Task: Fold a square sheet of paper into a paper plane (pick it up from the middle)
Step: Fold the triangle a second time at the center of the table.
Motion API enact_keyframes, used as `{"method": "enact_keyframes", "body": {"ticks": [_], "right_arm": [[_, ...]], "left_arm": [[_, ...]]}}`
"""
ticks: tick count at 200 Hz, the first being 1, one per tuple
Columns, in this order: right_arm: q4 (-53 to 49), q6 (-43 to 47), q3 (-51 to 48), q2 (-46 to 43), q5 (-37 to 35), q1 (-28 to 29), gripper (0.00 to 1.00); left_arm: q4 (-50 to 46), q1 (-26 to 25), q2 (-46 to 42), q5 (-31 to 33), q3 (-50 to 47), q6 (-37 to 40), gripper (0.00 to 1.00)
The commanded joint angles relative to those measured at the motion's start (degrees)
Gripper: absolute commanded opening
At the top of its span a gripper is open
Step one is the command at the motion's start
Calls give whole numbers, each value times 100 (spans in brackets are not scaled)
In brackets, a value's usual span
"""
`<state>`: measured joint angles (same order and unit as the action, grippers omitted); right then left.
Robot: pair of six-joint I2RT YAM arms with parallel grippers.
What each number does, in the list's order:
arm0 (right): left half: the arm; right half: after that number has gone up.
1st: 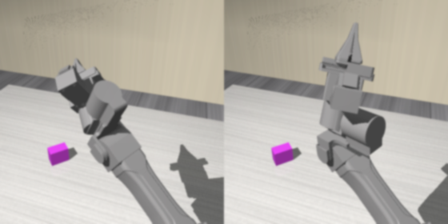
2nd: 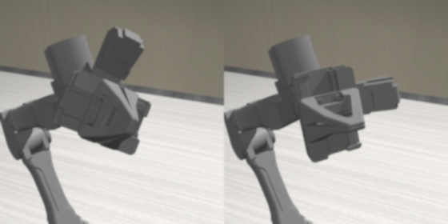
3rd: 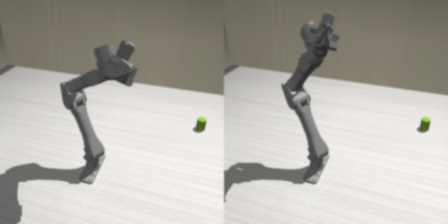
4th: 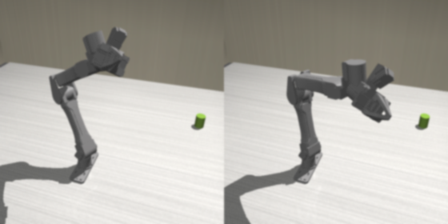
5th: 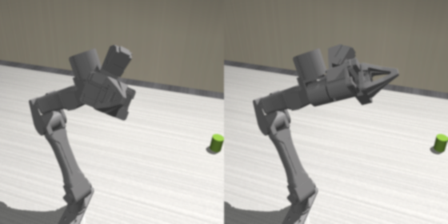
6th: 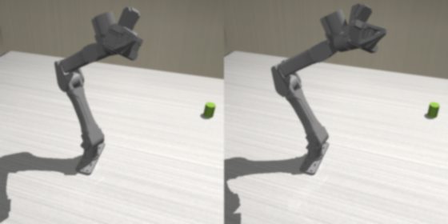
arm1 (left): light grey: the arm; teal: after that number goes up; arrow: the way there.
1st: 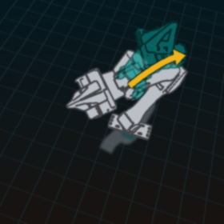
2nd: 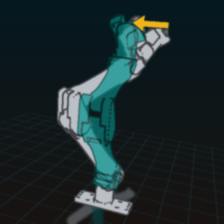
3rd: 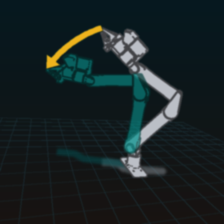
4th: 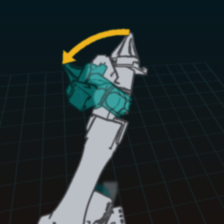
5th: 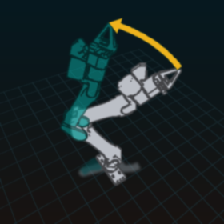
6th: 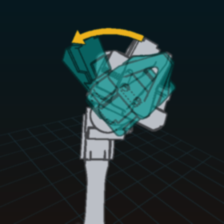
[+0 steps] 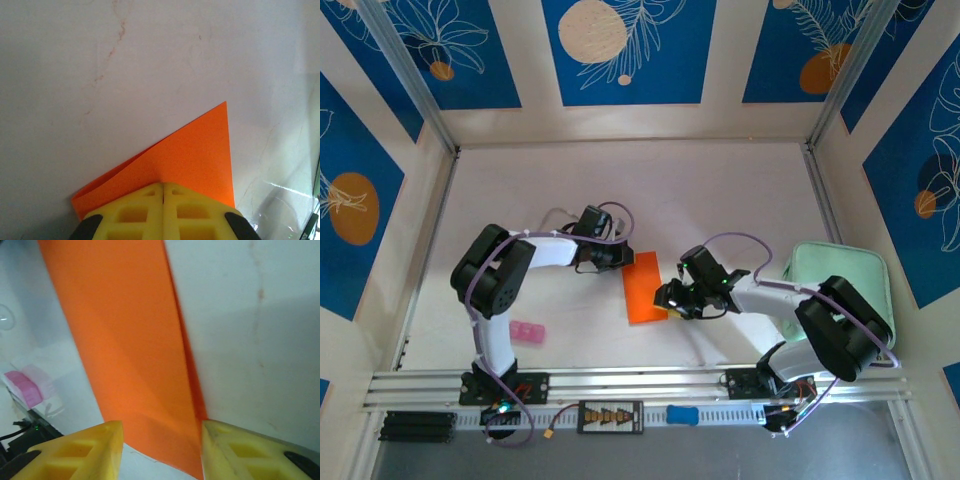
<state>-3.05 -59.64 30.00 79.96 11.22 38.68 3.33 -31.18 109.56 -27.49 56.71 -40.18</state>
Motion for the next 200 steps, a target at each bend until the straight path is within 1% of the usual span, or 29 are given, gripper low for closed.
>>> {"method": "enact_keyframes", "body": {"ticks": [1, 27, 59, 146, 175, 200], "right_arm": [[504, -47, 1, 43, 397, 35, 44], [668, -50, -24, 25, 445, -14, 44], [1124, -58, -137, 130, 774, -221, 44], [1717, 130, 37, 915, 1422, -690, 44], [1879, 207, 87, 1164, 1608, -820, 38], [1902, 302, 151, 1332, 1688, -918, 28]], "left_arm": [[-338, 27, 101, 27, -169, -7, 5], [-341, 29, 101, -39, -116, 19, 5], [-335, 27, 136, -168, 0, 66, 5], [-467, 31, 189, -345, 223, 229, 6], [-473, 24, 181, -407, 267, 237, 7], [-516, 17, 145, -472, 341, 239, 8]]}}
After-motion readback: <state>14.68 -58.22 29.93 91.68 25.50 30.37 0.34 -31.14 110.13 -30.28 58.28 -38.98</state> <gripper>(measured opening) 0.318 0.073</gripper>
